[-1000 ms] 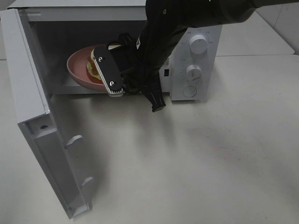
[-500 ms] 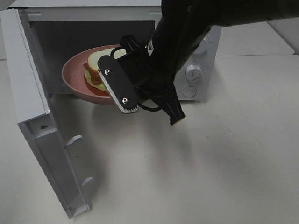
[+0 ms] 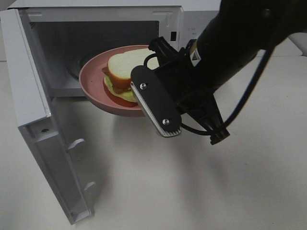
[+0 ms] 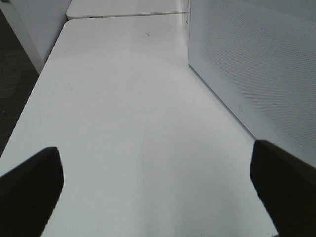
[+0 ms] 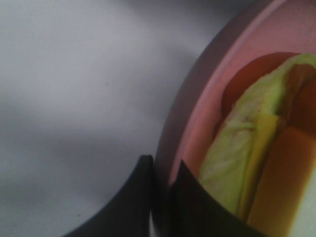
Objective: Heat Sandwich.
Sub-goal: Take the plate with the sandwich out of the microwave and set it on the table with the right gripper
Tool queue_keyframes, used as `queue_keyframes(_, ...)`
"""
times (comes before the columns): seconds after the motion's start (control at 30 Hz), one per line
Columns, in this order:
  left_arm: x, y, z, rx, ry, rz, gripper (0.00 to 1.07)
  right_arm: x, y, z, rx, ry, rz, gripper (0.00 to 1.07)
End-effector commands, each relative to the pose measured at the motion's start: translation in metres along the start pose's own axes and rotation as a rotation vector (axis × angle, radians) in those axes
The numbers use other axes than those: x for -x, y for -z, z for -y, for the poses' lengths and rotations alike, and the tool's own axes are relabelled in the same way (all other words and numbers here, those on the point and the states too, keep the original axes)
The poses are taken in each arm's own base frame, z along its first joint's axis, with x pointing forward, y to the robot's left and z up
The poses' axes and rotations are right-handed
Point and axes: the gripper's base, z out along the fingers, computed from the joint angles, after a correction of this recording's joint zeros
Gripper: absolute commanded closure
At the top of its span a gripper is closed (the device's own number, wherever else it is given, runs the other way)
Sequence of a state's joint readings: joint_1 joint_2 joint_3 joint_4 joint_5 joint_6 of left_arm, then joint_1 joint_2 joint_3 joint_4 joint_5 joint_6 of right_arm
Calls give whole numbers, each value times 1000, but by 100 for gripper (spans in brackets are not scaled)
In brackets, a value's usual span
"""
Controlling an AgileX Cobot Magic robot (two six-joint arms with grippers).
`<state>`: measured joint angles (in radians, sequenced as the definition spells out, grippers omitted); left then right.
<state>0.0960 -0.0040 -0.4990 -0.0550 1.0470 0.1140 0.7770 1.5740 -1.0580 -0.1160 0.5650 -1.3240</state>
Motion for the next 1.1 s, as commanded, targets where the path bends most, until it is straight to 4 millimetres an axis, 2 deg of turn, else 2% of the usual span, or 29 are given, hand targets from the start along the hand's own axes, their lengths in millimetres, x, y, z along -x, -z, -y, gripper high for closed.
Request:
queue_keyframes(0.03, -1, 2, 1, -6, -2, 29, 9, -2, 19, -11, -46, -17, 3, 107)
queue_keyframes(0.3, -1, 2, 1, -6, -2, 29, 9, -8, 40, -35, -57, -18, 2, 107)
queue_keyframes(0.37, -1, 2, 1, -6, -2, 29, 9, -10, 48, -46, -68, -19, 4, 107)
queue_keyframes(0.6, -1, 2, 1, -6, -2, 29, 9, -17, 58, -72, -79, -35, -9, 107)
queue_keyframes(0.73, -1, 2, 1, -6, -2, 29, 9, -29, 66, -98, -85, -113, -88, 107)
queue_keyframes(1.1, -1, 2, 1, -6, -2, 29, 9, -48, 73, -129, -83, -312, -242, 107)
